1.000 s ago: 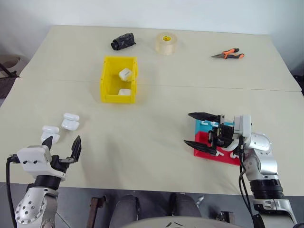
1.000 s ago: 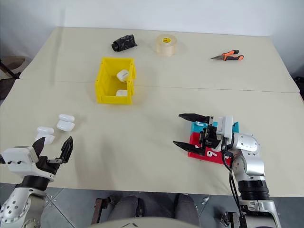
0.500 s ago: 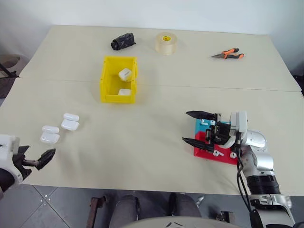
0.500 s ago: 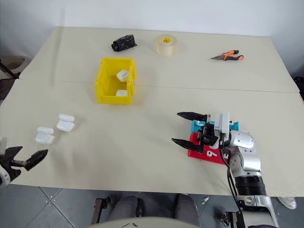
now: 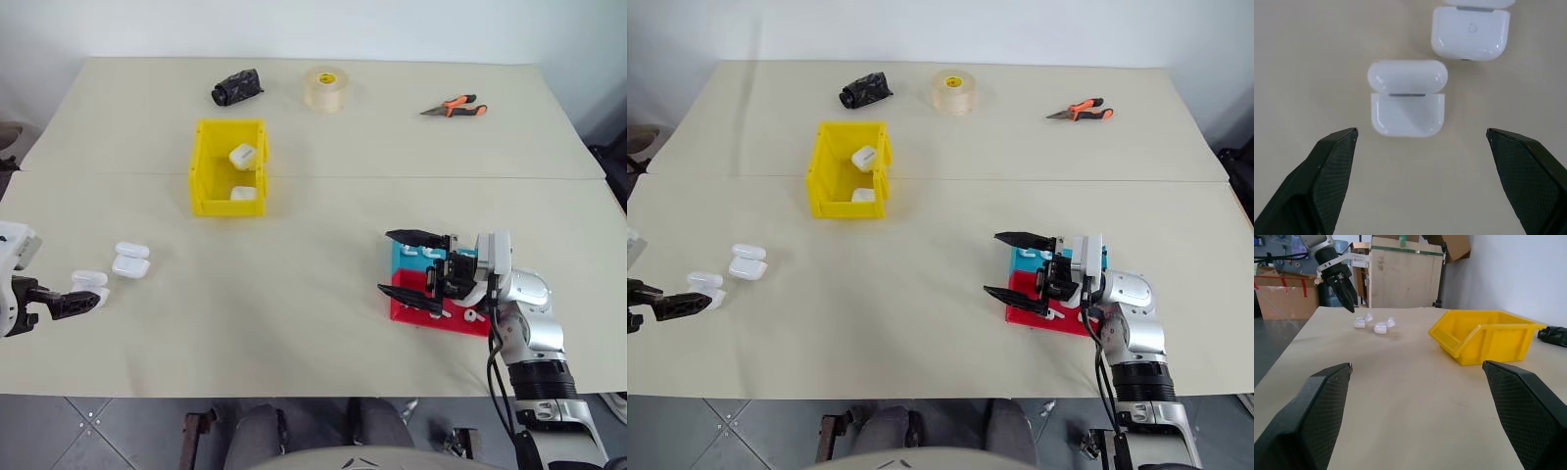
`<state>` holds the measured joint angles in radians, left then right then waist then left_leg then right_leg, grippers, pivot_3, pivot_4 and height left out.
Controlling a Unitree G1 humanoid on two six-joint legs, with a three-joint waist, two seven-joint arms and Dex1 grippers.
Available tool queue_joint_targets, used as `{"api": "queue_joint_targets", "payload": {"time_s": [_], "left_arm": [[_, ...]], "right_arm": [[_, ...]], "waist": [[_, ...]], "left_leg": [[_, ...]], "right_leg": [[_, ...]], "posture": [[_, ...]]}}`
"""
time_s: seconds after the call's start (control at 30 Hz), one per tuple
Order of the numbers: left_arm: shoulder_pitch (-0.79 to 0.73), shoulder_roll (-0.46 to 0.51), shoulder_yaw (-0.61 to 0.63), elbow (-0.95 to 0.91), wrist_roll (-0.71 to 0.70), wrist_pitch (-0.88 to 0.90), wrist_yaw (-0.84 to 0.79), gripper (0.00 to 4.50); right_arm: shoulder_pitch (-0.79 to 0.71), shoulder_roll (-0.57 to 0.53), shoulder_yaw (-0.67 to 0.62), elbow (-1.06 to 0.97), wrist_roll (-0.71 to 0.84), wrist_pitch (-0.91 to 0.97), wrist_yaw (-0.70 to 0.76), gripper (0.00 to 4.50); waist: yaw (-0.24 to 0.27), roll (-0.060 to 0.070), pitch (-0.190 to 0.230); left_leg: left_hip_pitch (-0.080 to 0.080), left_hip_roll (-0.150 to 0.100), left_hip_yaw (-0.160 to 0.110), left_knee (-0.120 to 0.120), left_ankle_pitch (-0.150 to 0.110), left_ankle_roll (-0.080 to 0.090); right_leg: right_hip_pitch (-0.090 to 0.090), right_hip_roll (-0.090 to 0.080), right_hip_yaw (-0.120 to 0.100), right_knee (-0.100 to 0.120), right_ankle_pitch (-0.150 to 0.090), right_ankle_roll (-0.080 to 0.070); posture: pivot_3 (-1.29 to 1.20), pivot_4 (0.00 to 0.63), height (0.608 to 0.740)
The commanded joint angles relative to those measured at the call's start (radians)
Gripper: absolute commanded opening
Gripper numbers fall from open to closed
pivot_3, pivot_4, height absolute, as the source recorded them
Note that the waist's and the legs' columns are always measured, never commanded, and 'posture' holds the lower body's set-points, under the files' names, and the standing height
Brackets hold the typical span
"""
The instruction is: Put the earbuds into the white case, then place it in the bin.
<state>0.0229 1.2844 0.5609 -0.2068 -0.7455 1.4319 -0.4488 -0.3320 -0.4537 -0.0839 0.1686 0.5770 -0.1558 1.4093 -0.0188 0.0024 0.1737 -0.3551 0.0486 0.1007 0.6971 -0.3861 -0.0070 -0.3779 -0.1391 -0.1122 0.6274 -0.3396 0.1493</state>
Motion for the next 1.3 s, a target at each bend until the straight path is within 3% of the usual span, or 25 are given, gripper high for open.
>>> {"api": "queue_joint_targets", "payload": {"time_s": [0.03,0.43,0.77,0.87,1.1,1.3], "left_arm": [[-0.026,0.049,-0.079,0.065,0.047,-0.015,-0.049,4.48],[-0.159,0.037,-0.275,0.182,0.159,-0.107,-0.124,4.48],[-0.193,0.056,-0.368,0.233,0.227,-0.14,-0.195,4.48],[-0.191,0.051,-0.374,0.247,0.248,-0.145,-0.202,3.87],[-0.166,0.03,-0.353,0.267,0.276,-0.168,-0.211,1.73],[-0.04,-0.01,-0.217,0.205,0.279,-0.201,-0.222,1.73]], "right_arm": [[0.002,0.004,-0.015,-0.007,0.006,-0.024,0.004,4.5],[0.036,0.004,-0.024,-0.031,0.001,-0.048,-0.03,4.5],[0.049,0.009,-0.016,-0.046,-0.001,-0.059,-0.056,4.5],[0.053,0.011,-0.014,-0.051,-0.003,-0.06,-0.063,4.5],[0.061,0.011,-0.012,-0.059,-0.006,-0.059,-0.073,4.5],[0.056,0.012,-0.008,-0.053,-0.005,-0.055,-0.069,4.5]], "waist": [[-0.007,0.0,0.0],[-0.008,-0.001,0.001],[-0.01,-0.001,0.001],[-0.01,-0.001,0.001],[-0.01,-0.001,0.001],[-0.011,-0.001,0.001]], "left_leg": [[0.0,0.0,0.0,0.0,0.0,0.0],[0.0,0.0,0.002,0.0,0.0,0.0],[0.0,0.0,0.005,0.0,0.0,0.0],[0.0,0.0,0.006,0.0,0.0,0.0],[0.0,0.0,0.006,0.0,0.0,0.0],[0.0,0.001,0.008,0.0,0.0,0.0]], "right_leg": [[0.0,0.0,0.0,0.0,0.0,0.0],[-0.002,0.0,0.002,0.001,0.0,0.0],[-0.005,0.0,0.004,0.003,0.0,0.0],[-0.005,0.0,0.005,0.003,0.0,0.0],[-0.005,0.0,0.005,0.004,0.0,0.0],[-0.008,0.0,0.006,0.008,0.0,0.0]], "posture": [[0.0,0.15,0.74],[0.0,0.15,0.74],[0.0,0.15,0.74],[0.0,0.15,0.74],[0.0,0.15,0.74],[0.0,0.15,0.74]]}}
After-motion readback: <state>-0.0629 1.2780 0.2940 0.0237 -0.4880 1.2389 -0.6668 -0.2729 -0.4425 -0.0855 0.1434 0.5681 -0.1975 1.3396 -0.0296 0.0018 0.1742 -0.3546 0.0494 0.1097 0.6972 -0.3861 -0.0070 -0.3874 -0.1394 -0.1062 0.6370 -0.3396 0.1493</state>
